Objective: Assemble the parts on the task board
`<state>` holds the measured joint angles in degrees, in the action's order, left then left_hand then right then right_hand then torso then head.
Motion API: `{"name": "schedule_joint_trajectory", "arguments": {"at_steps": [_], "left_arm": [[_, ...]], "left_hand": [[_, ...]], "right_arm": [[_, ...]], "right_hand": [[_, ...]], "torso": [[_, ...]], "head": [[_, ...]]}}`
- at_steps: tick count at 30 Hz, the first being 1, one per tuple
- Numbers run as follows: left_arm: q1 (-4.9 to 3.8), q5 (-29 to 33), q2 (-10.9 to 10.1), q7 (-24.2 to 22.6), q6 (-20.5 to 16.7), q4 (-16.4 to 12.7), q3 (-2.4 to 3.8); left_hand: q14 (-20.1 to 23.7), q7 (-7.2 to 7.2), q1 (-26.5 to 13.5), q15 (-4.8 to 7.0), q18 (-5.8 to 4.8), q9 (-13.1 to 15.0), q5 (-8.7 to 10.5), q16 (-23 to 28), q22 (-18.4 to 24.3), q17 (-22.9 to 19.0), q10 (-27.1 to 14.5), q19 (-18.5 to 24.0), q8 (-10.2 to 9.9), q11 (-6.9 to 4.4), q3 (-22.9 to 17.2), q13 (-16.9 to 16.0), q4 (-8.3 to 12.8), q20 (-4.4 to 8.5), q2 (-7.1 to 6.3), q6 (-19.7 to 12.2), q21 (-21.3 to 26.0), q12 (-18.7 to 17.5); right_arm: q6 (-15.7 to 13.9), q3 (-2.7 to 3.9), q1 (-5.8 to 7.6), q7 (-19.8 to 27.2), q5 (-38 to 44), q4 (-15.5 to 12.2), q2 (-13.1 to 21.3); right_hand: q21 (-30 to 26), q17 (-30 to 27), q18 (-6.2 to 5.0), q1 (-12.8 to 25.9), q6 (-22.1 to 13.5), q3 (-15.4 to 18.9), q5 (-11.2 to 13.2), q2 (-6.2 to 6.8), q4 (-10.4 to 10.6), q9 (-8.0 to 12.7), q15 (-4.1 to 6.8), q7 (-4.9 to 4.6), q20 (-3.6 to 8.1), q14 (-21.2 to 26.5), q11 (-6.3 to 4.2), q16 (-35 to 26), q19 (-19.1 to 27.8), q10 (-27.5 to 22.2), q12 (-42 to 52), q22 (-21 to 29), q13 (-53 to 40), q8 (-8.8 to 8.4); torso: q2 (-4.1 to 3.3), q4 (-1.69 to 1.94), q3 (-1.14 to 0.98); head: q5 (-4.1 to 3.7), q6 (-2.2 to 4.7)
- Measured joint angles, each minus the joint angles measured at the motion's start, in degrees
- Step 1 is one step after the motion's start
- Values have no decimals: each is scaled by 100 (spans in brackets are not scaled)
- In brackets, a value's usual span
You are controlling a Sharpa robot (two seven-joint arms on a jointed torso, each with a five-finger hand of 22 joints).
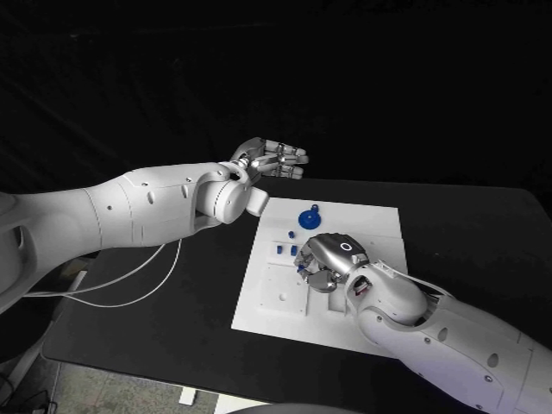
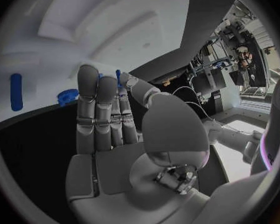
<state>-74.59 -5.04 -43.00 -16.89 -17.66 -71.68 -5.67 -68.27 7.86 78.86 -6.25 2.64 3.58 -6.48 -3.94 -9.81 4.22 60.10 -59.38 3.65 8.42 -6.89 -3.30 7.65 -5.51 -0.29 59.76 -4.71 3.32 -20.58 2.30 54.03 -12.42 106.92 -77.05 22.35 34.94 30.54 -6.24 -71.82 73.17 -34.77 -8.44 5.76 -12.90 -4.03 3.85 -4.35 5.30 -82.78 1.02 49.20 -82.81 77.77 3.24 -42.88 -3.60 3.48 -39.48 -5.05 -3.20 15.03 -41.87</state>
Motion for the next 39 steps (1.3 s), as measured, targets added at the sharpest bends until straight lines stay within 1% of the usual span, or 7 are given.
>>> {"name": "schedule_joint_trajectory", "arguments": {"at_steps": [1,9,13,17,27,39], "left_arm": [[0,0,3,-1,0,-1,0],[0,0,21,-4,-1,-7,0],[0,0,25,-4,-1,-7,0],[0,0,28,-4,0,-7,0],[0,0,32,-1,4,-7,0],[0,0,33,5,8,2,0]], "left_hand": [[0,0,0,0,0,0,0,0,0,0,0,0,0,0,0,0,0,0,0,0,0,0],[0,0,0,0,0,0,0,0,22,0,0,0,0,0,0,0,0,0,0,0,0,0],[0,0,0,0,0,0,0,0,22,0,0,0,0,0,0,0,0,0,0,0,0,0],[0,0,0,0,0,0,0,0,22,0,0,0,0,0,0,0,0,0,0,0,0,0],[0,21,0,0,0,0,0,0,43,0,0,0,0,0,0,0,0,0,0,21,0,0],[0,21,0,0,0,0,0,0,43,0,0,0,0,0,0,0,0,0,0,21,0,0]], "right_arm": [[-2,-7,-8,1,12,16,-9],[-6,-79,-63,3,104,115,-42],[-6,-100,-83,3,133,130,-50],[-5,-111,-97,3,155,141,-58],[2,-139,-120,0,184,183,-68],[21,-148,-134,-3,207,178,-68]], "right_hand": [[0,0,0,0,0,0,0,0,0,0,0,0,0,0,0,0,0,0,0,0,0,0],[-10,-4,0,0,-1,7,0,0,-8,-1,0,0,1,0,0,0,-3,0,-1,-14,0,0],[-42,-8,-1,0,1,-9,0,0,-25,-3,0,2,11,0,1,0,-31,-1,-4,-31,1,0],[-42,-7,-1,1,17,-2,0,1,-32,-3,0,19,11,0,9,0,-31,-9,-5,-31,1,-1],[-42,-7,-1,9,15,-1,1,9,-33,-4,-1,21,10,0,9,0,-31,-9,-5,-31,1,-4],[-66,-15,-1,30,13,6,1,30,-39,-5,-1,21,0,0,-6,29,-41,5,-6,-76,4,-17]], "torso": [[1,0,-2],[6,0,-1],[6,-3,-1],[6,-3,0],[6,-6,2],[9,-10,2]], "head": [[14,-14],[93,-61],[121,-74],[136,-88],[171,-121],[208,-153]]}}
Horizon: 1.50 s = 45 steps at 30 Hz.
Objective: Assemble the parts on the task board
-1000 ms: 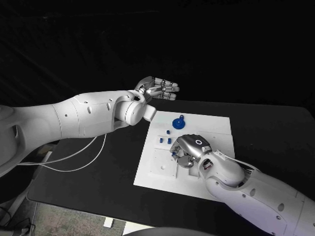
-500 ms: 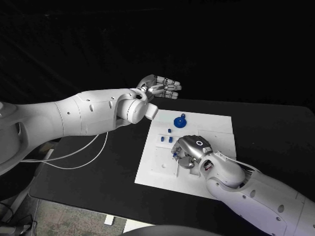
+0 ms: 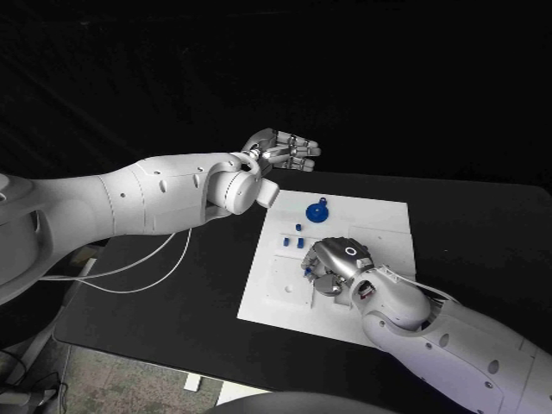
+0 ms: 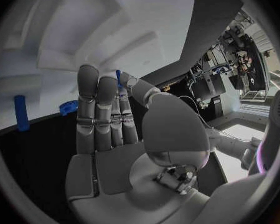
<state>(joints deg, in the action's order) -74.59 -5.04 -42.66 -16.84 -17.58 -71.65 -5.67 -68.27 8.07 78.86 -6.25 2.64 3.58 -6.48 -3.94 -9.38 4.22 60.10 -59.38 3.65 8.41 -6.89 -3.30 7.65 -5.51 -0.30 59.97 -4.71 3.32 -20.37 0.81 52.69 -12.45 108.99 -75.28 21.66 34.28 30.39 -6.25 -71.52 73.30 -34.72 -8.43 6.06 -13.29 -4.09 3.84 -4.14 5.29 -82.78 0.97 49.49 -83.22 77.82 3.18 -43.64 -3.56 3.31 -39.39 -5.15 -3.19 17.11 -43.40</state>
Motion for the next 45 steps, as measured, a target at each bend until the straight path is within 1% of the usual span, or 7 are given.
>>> {"name": "schedule_joint_trajectory", "arguments": {"at_steps": [13,24,38,40,41,43,45], "left_arm": [[0,0,-2,1,0,40,0],[0,0,14,1,3,53,0],[-1,0,21,6,11,56,0],[-1,0,21,7,13,56,0],[-1,0,21,8,14,56,0],[-1,0,21,9,15,56,0],[-1,0,22,9,15,55,0]], "left_hand": [[0,0,0,0,0,0,0,0,0,0,0,0,0,0,0,0,0,0,0,0,0,0],[10,0,0,-10,0,0,0,0,14,0,0,0,0,0,9,0,-9,0,0,0,-9,0],[22,0,0,-22,0,0,0,0,37,0,0,0,0,0,16,0,-16,0,0,0,-25,0],[22,0,0,-22,0,0,0,0,37,0,0,0,0,0,16,0,-16,0,0,0,-25,0],[22,0,0,-22,0,0,0,0,43,0,0,0,0,0,16,0,-16,0,0,0,-25,0],[22,0,0,-22,0,0,0,0,52,0,0,0,0,0,16,0,-16,0,0,0,-25,0],[22,0,0,-22,0,0,0,0,52,0,0,0,0,0,16,0,-16,0,0,0,-25,0]], "right_arm": [[26,-12,-1,-2,14,-5,-8],[45,-79,-3,-11,34,54,-58],[80,-108,13,-29,76,124,-123],[79,-118,12,-33,74,144,-140],[78,-120,12,-34,70,151,-146],[78,-128,10,-34,50,161,-159],[79,-133,8,-34,28,168,-168]], "right_hand": [[0,1,0,-9,-8,1,1,-9,0,0,0,-6,-1,0,-1,0,-1,1,-11,1,2,18],[-44,-8,1,-24,-10,10,23,-23,-8,0,0,-6,-10,1,1,-1,-9,-5,7,-53,0,18],[-121,-42,1,-21,-13,16,23,-25,-14,0,-1,-23,-11,0,16,-2,-10,9,7,-87,-4,3],[-141,-58,1,-18,-37,16,23,-28,-15,1,-2,-44,-11,2,54,-20,-10,-52,7,-87,-5,0],[-162,-66,0,4,-119,16,23,-50,-14,3,-7,-81,-11,8,82,-36,-10,-169,20,-87,-24,0],[-176,-75,0,25,-267,70,22,-72,40,8,-9,-101,-11,10,121,-36,-10,-330,36,-87,-12,0],[-205,-76,-36,32,-439,153,9,-75,122,24,-69,-129,-52,-10,171,-36,-51,-518,38,-83,5,3]], "torso": [[1,-1,-1],[-1,1,-1],[-1,1,6],[-2,1,6],[-2,1,6],[-2,0,6],[-2,0,5]], "head": [[14,-5],[19,-13],[24,-18],[24,-20],[24,-21],[24,-23],[25,-26]]}}
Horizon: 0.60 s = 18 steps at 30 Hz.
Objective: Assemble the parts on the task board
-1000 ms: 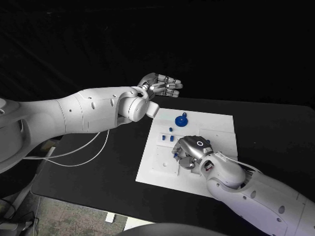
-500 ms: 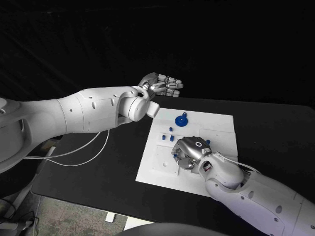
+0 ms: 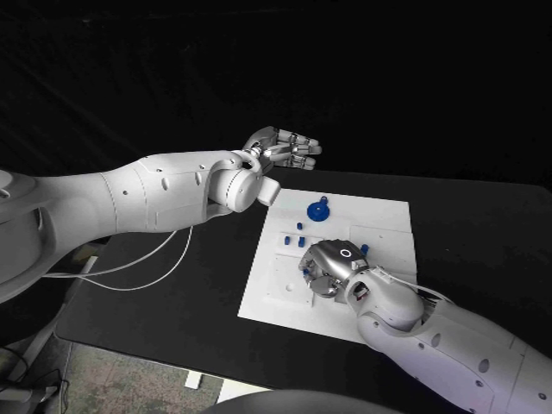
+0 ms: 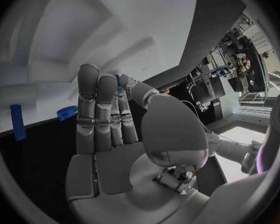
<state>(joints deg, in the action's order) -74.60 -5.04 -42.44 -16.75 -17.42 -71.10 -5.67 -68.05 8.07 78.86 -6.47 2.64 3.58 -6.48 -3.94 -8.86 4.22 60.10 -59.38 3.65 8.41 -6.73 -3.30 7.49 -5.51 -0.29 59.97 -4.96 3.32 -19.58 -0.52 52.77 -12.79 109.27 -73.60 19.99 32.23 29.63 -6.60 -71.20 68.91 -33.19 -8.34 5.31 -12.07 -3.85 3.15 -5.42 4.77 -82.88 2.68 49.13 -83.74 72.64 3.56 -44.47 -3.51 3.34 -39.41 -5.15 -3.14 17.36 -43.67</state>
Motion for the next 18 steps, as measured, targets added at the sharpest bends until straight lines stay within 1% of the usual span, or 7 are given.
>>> {"name": "schedule_joint_trajectory", "arguments": {"at_steps": [1,2,5,8,10,15,18], "left_arm": [[0,0,0,0,0,0,0],[0,0,0,0,0,0,0],[0,0,0,0,0,-2,0],[0,0,-3,1,0,-2,0],[0,0,-4,2,-1,-2,0],[0,0,-7,4,-1,-2,0],[0,0,-13,7,-1,-2,-1]], "left_hand": [[0,0,0,0,0,0,0,0,0,0,0,0,0,0,0,0,0,0,0,0,0,0],[0,0,0,0,0,0,0,0,0,0,0,0,0,0,0,0,0,0,0,0,0,0],[0,0,0,0,0,0,0,0,7,0,0,0,0,0,0,0,0,0,0,0,0,0],[0,0,0,0,0,0,0,0,7,0,0,0,0,0,0,0,0,0,0,0,0,0],[0,0,0,0,0,0,0,0,7,0,0,0,0,0,0,0,0,0,0,0,0,0],[0,0,0,0,0,0,0,0,9,0,0,0,0,0,3,0,-3,0,0,0,0,0],[0,0,0,0,0,0,0,0,18,0,0,0,0,0,17,0,-17,0,0,0,0,0]], "right_arm": [[3,-3,-1,0,-19,3,-3],[7,-6,-1,0,-34,5,-4],[17,-15,-5,1,-84,10,-4],[18,-15,-3,4,-123,8,0],[23,-16,-4,8,-159,4,7],[24,-21,-6,8,-236,-38,50],[23,-24,-11,8,-279,-94,96]], "right_hand": [[-5,0,-48,31,-54,58,-34,-1,22,3,-9,-12,-20,9,20,0,-20,-61,1,5,2,4],[-19,0,-53,61,-107,110,-53,-12,34,5,-9,-23,-29,9,32,0,-29,-92,1,11,4,10],[-60,0,-98,107,-276,237,-128,76,95,14,-49,-52,-73,8,74,0,-31,-203,2,35,13,37],[-105,-7,-117,115,-347,307,-166,162,134,14,-73,-83,-97,23,100,0,-23,-328,19,54,-3,37],[-135,-11,-126,121,-362,357,-193,179,163,14,-103,-97,-124,14,168,0,-21,-495,-35,64,33,37],[-205,-41,-129,60,-435,496,-193,240,211,14,-125,-109,-172,23,198,35,-29,-615,-49,103,19,37],[-237,-62,-129,35,-482,568,-193,265,237,13,-132,-115,-172,30,203,36,-30,-672,-55,117,20,37]], "torso": [[0,1,-1],[-1,1,-1],[-1,0,-2],[-1,-3,-2],[-1,-5,-4],[-1,-5,-9],[-1,-3,-13]], "head": [[0,-3],[0,-4],[1,-6],[7,-7],[9,-7],[12,-8],[12,-9]]}}
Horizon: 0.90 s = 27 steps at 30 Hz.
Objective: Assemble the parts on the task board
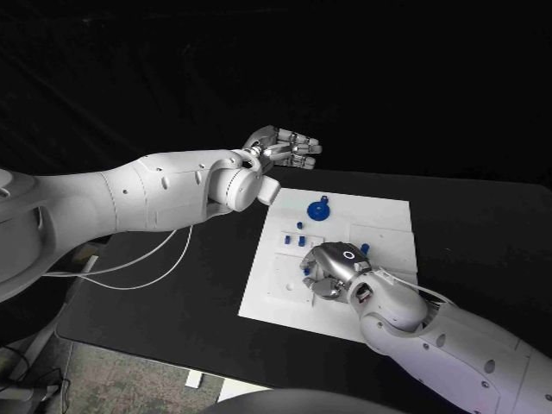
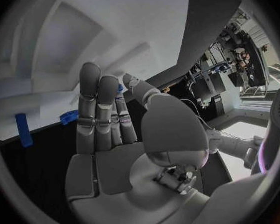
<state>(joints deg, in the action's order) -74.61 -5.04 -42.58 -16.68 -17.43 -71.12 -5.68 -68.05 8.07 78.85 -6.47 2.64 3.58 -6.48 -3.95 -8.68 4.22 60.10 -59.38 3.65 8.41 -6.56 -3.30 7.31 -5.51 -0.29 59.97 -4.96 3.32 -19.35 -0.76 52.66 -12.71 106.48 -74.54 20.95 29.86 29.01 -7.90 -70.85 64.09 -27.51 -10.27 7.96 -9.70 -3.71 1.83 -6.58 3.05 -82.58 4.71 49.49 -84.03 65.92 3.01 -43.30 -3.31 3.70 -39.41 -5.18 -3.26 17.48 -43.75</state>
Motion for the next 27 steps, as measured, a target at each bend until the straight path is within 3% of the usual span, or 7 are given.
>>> {"name": "schedule_joint_trajectory", "arguments": {"at_steps": [6,10,14,20,25,27], "left_arm": [[0,0,-12,5,1,3,0],[0,1,-14,8,3,7,-1],[0,1,-17,11,5,21,-1],[0,2,-25,16,5,33,-1],[0,3,-32,19,5,38,-1],[0,3,-36,19,5,38,-1]], "left_hand": [[0,0,0,0,0,0,0,0,0,0,0,0,0,0,0,0,0,0,0,0,0,0],[0,0,0,0,0,0,0,0,0,0,0,0,0,0,0,0,0,0,0,0,0,0],[0,0,0,0,0,0,0,0,-1,0,0,0,0,0,0,0,0,0,0,0,0,0],[20,0,0,-20,0,0,0,0,22,0,-52,-15,0,11,0,0,0,-15,0,0,0,0],[20,0,0,-20,0,0,0,0,22,0,-52,-21,0,11,0,0,0,-21,0,0,0,0],[20,0,0,-20,0,0,0,0,23,0,-52,-21,0,11,2,0,-3,-21,0,0,0,0]], "right_arm": [[-10,-3,-4,-23,-86,-117,103],[-37,-2,-5,-47,-144,-239,210],[-78,90,-10,-66,-207,-411,346],[-98,487,1,-86,-434,-663,543],[-30,926,23,-95,-696,-896,828],[17,1065,36,-100,-771,-964,952]], "right_hand": [[-113,-45,-59,-68,-51,279,0,63,-10,19,-1,11,-4,1,51,0,3,-214,1,58,-11,-6],[-113,-47,-97,-97,-53,307,0,34,-10,16,-1,9,-22,2,51,-1,20,-214,1,66,-11,-6],[-134,-47,-100,-97,-52,307,0,34,-10,0,-1,9,-22,2,51,-1,20,-214,1,71,-11,-3],[-134,-46,-99,-97,-240,373,-83,34,38,8,-1,25,-22,2,51,-1,20,-214,1,78,-11,-4],[-134,-46,-98,-97,-241,410,-118,34,30,7,0,24,-22,2,51,32,19,-214,1,78,-10,-4],[-134,-46,-98,-97,-241,410,-150,34,30,7,0,24,-22,2,51,32,19,-214,1,78,-10,-4]], "torso": [[1,0,-1],[4,-3,-1],[5,-7,2],[8,-13,7],[8,-20,6],[8,-20,6]], "head": [[-1,-4],[-1,9],[-30,25],[-136,103],[-199,155],[-210,169]]}}
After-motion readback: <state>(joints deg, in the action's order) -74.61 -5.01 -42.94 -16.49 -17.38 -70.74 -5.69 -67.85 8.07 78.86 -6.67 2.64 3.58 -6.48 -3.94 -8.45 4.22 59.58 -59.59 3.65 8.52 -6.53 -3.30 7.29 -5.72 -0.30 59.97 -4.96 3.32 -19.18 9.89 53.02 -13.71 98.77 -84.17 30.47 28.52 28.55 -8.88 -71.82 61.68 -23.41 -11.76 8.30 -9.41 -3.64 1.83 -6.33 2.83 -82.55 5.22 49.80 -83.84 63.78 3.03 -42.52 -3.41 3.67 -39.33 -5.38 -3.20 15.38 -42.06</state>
